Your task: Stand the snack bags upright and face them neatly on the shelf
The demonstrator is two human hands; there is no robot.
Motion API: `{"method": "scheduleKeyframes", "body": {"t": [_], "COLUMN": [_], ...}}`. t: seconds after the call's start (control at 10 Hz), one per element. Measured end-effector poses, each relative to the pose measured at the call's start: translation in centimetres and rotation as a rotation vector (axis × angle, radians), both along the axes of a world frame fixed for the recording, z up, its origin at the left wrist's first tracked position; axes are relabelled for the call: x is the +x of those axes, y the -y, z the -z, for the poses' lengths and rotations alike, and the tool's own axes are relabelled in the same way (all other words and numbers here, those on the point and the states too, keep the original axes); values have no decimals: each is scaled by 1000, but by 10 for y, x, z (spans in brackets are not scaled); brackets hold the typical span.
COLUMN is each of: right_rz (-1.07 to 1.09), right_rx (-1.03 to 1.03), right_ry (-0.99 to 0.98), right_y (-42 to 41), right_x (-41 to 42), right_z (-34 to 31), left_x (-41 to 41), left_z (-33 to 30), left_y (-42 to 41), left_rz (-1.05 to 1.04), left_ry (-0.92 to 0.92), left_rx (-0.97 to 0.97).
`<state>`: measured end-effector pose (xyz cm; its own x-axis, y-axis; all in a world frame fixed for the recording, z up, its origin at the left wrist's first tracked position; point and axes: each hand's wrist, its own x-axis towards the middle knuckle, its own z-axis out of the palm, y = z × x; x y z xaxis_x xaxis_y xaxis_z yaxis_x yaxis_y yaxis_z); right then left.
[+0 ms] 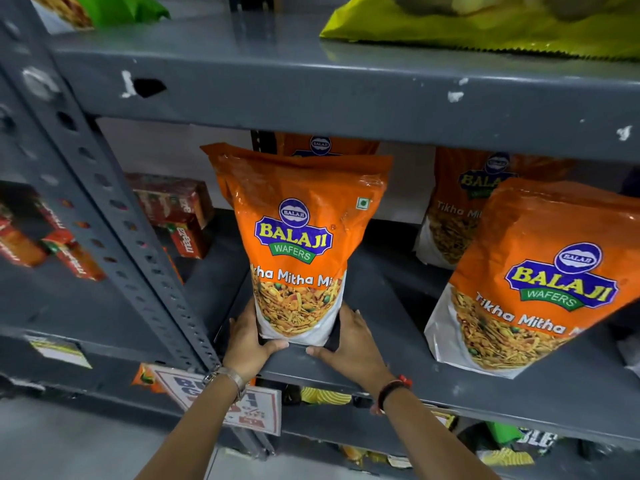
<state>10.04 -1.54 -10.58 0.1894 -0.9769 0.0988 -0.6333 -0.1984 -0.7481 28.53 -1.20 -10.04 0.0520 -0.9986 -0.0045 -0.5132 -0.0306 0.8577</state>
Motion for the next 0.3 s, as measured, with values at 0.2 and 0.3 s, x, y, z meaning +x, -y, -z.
{"method": "scheduleKeyframes", "body": {"t": [0.2,0.3], "right_rz": [-17,26], "right_rx": [0,85], "right_ry": [-5,132], "right_y": [1,-6], "right_x": [0,-4], "right_z": [1,-5], "left_x": [1,0], "left_z": [0,1], "left_y": [-1,-6], "left_rz": [8,-34], "left_ry": [23,50], "left_rx": [6,-14]}}
